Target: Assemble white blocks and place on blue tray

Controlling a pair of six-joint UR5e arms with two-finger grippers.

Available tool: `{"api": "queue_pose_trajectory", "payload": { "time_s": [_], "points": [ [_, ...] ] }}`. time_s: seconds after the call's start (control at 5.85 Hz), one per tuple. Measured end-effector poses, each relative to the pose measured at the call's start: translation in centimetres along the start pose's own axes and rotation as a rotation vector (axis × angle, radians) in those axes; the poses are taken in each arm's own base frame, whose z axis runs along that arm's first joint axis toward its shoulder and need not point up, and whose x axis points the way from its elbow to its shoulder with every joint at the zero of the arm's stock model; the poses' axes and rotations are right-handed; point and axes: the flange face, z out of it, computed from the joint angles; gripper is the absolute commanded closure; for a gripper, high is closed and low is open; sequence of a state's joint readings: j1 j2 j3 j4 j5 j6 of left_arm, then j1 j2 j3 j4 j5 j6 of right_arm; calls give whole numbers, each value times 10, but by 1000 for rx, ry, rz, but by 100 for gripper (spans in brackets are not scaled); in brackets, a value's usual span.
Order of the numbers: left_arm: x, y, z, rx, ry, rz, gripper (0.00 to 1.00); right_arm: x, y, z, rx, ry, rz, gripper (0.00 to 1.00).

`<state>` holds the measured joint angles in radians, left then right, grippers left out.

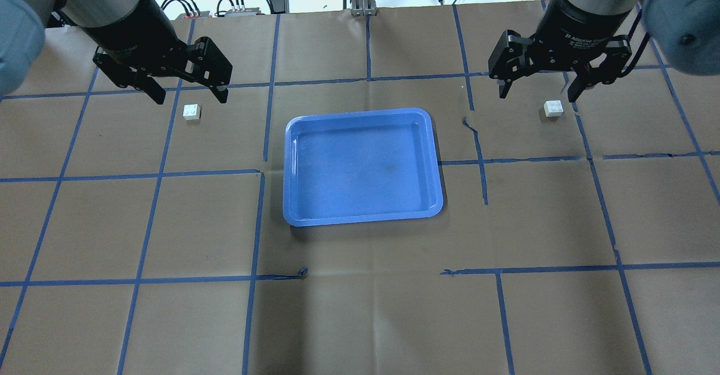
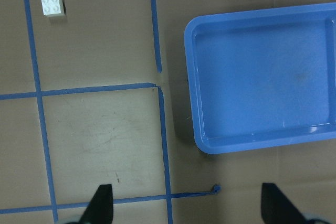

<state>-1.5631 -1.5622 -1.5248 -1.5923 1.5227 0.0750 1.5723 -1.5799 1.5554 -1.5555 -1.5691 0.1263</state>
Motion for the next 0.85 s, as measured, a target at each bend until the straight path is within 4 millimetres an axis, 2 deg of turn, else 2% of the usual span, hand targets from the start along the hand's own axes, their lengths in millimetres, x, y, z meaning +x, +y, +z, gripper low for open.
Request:
{"api": "queue_pose_trajectory", "payload": {
  "time_s": [0.85],
  "points": [
    [0, -6, 0, 5, 7, -10, 1, 0, 0, 0, 1, 1, -3, 0]
  ]
}}
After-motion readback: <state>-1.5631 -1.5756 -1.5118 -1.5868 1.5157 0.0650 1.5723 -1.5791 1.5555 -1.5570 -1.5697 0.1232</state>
